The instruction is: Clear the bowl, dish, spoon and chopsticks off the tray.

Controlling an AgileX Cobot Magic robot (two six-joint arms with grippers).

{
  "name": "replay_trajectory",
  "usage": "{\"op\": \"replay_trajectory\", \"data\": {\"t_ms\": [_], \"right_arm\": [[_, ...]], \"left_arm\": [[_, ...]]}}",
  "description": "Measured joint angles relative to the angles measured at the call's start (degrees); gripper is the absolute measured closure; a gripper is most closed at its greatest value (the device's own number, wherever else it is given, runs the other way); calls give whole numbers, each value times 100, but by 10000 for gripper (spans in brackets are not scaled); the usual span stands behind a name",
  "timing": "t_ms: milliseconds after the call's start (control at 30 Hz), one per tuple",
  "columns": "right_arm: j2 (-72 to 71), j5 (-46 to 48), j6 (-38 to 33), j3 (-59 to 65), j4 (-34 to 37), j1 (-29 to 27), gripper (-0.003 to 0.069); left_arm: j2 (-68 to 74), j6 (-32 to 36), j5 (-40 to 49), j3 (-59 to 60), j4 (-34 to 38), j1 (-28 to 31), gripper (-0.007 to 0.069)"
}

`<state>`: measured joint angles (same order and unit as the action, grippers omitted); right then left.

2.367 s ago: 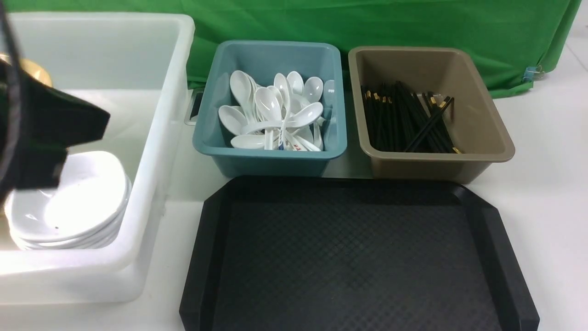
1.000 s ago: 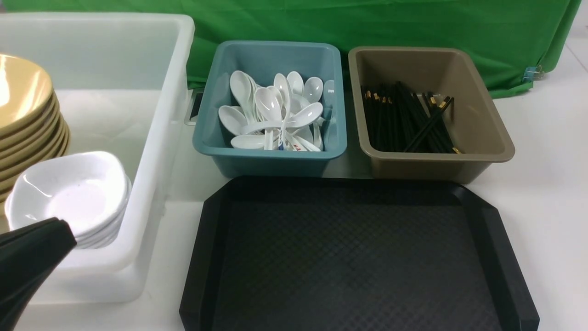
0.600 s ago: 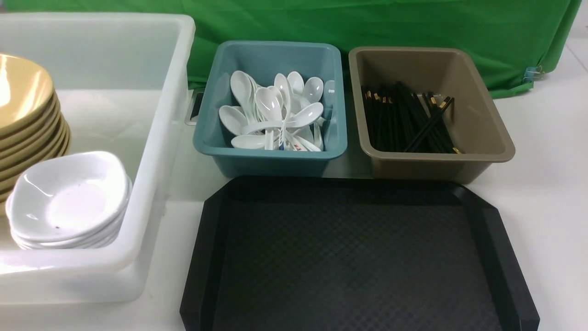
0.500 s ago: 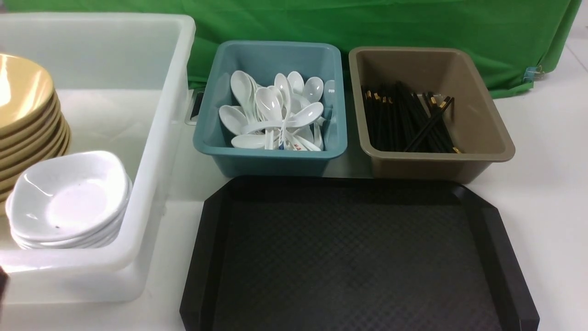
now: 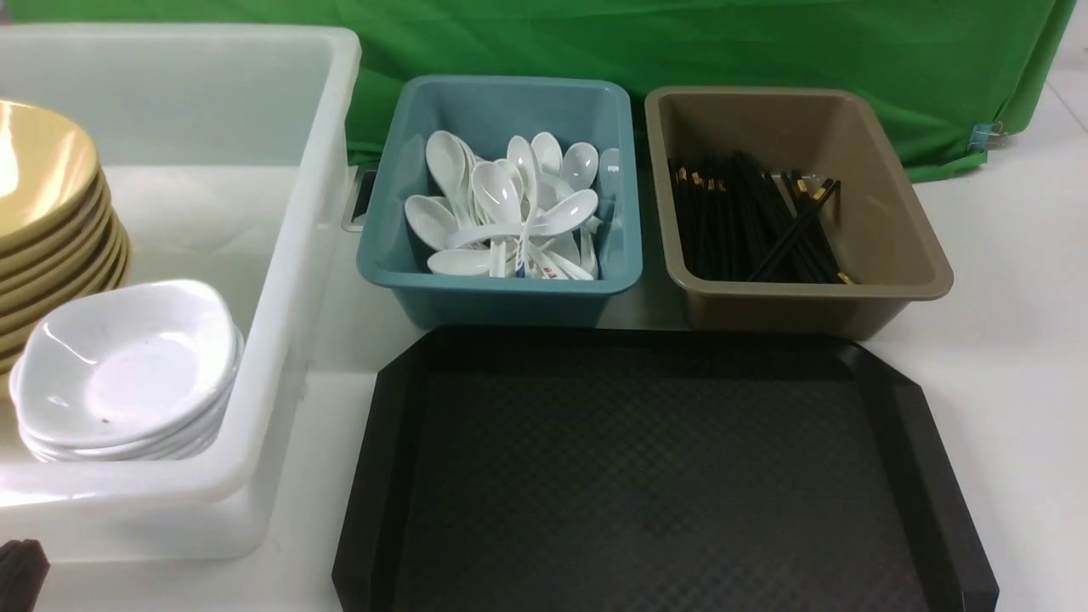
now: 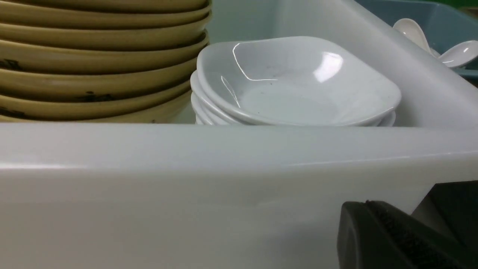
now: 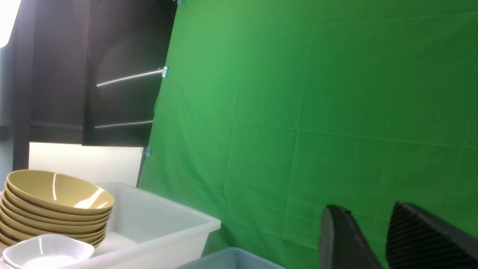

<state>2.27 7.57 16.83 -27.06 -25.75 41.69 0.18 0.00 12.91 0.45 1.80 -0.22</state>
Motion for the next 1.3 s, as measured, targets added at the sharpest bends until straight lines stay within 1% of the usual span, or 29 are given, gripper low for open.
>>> {"op": "replay_trajectory", "data": {"t_ms": [567,633,667,700,733,767,800,867,1033,1100,1200,1233,1267,1300], "right_arm": [[0,-13,-19,0,48,0,426],[0,-43,-167,5,236,0,424],[0,-58,-417,5,522,0,424],[0,-64,-836,5,1042,0,424],[0,-64,-1071,5,1202,0,422],[0,-64,-1567,5,1778,0,421],[0,-64,-1811,5,2034,0,421],[0,-58,-2013,6,2300,0,419],[-8,44,-2080,92,2454,-61,419],[-54,44,-2092,253,2467,-480,419],[-67,145,-2155,729,2471,-1598,419],[-61,179,-2217,909,2471,-1836,419],[-61,208,-2291,1109,2471,-2224,419],[-88,272,-2467,1554,2471,-2811,419]], "left_arm": [[-6,0,0,0,0,0,623],[-11,0,0,0,0,0,623],[-11,0,0,0,0,0,623],[-11,0,0,0,0,0,623],[-11,0,0,0,0,0,623],[-11,0,0,0,0,0,623],[-11,0,0,0,0,0,623],[-11,0,0,0,0,0,623],[-11,0,0,0,0,0,623],[-11,0,0,0,0,0,623],[-11,0,0,0,0,0,623],[-11,0,0,0,0,0,623],[-11,0,0,0,0,0,623],[-11,0,0,0,0,0,623]]}}
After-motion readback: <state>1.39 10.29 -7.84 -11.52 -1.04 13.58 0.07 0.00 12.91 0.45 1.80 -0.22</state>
